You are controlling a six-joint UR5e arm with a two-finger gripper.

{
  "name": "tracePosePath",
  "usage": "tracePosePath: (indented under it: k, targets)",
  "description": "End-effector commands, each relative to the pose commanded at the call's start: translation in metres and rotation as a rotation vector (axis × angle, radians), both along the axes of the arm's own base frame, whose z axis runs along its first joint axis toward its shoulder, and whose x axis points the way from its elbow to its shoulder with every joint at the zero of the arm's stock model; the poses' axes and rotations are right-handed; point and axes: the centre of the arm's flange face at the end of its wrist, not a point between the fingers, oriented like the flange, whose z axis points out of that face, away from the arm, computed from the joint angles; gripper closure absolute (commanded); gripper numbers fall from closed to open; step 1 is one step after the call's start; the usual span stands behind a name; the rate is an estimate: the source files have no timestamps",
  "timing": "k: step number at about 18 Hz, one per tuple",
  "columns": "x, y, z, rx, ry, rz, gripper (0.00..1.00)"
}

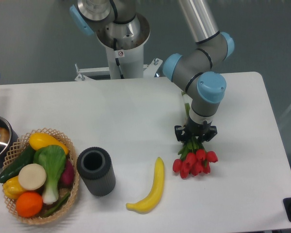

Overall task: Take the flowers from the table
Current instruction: 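Lift the gripped tulip bouquet up off the table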

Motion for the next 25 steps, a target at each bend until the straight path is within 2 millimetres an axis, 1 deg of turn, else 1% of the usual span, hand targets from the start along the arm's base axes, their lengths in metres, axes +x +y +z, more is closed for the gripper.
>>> tracePosePath:
  k: [4,6,12,15,16,19,22,25]
  targets:
    - [-0.003,0.001,0.006,0.007,0.01,0.001,0.6]
    - [-0.006,0.001,0.013,0.012,0.022,0.001,0.6]
    - [0.0,0.006,0.075,0.091,0.105,-0.021,0.6]
    - [0.006,0.011,0.129,0.193,0.165,-0.049,0.6]
    - [0.011,0.014,0.15,0.244,0.183,-0.06,0.6]
    - [0.026,0.02,0.207,0.379,0.226,-0.1,0.6]
    - [0.038,0.033,0.265,0.503,0.275,-0.149,0.6]
    - [0.051,0.041,0.315,0.648,0.291,-0.211,0.6]
